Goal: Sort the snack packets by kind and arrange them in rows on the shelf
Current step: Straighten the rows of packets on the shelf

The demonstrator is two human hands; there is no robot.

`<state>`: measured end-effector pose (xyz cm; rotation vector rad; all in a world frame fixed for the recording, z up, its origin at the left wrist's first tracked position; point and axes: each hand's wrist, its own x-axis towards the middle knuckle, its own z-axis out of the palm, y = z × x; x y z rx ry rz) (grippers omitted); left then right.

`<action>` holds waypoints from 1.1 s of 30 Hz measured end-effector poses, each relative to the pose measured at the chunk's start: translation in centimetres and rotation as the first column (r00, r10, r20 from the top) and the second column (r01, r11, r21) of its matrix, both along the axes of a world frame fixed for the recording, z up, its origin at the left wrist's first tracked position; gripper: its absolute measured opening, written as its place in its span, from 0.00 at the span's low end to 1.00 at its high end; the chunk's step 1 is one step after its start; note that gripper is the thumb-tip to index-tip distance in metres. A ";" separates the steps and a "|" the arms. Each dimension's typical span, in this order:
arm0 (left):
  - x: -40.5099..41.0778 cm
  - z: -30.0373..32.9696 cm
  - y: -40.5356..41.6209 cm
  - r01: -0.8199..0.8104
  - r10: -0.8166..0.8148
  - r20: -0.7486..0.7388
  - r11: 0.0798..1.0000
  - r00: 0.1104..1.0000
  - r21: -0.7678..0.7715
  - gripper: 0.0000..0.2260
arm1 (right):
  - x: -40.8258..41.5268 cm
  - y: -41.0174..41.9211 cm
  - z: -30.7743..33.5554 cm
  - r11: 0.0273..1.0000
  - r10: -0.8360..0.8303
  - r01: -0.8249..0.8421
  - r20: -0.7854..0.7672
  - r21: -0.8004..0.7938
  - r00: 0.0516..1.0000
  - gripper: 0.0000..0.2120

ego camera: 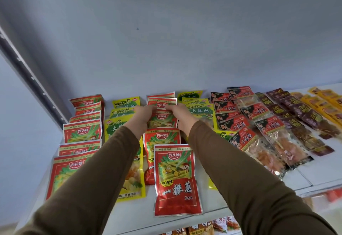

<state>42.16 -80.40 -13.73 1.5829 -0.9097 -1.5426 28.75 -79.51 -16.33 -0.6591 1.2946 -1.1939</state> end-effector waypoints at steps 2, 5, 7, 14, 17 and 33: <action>0.3 -0.1 -0.1 -0.037 0.041 -0.104 0.998 0.994 0.042 0.18 | -0.1 -0.1 0.0 0.998 -0.014 0.015 0.016 -0.057 1.000 0.12; 0.1 0.1 0.2 -0.002 0.002 -0.059 1.000 0.998 -0.010 0.12 | -0.1 -0.4 0.2 0.991 -0.023 0.018 -0.044 -0.130 0.999 0.06; 0.2 0.2 0.2 0.002 -0.004 -0.051 1.000 0.999 -0.024 0.11 | -0.2 -0.7 0.4 0.985 -0.013 -0.002 -0.085 -0.170 0.996 0.05; 0.6 0.1 -0.3 -0.041 0.036 -0.057 0.996 0.998 -0.082 0.09 | -0.4 -1.2 0.7 0.986 0.013 -0.016 -0.022 -0.168 1.000 0.08; 0.7 0.3 -0.3 -0.040 0.034 -0.078 0.996 0.996 -0.079 0.07 | -0.6 -1.6 1.0 0.990 0.022 -0.021 0.003 -0.138 1.000 0.09; 2.6 2.3 -0.4 0.597 -0.119 0.896 0.782 0.428 -0.181 0.14 | -2.2 -2.1 0.7 0.990 0.053 -0.049 0.028 -0.129 0.998 0.15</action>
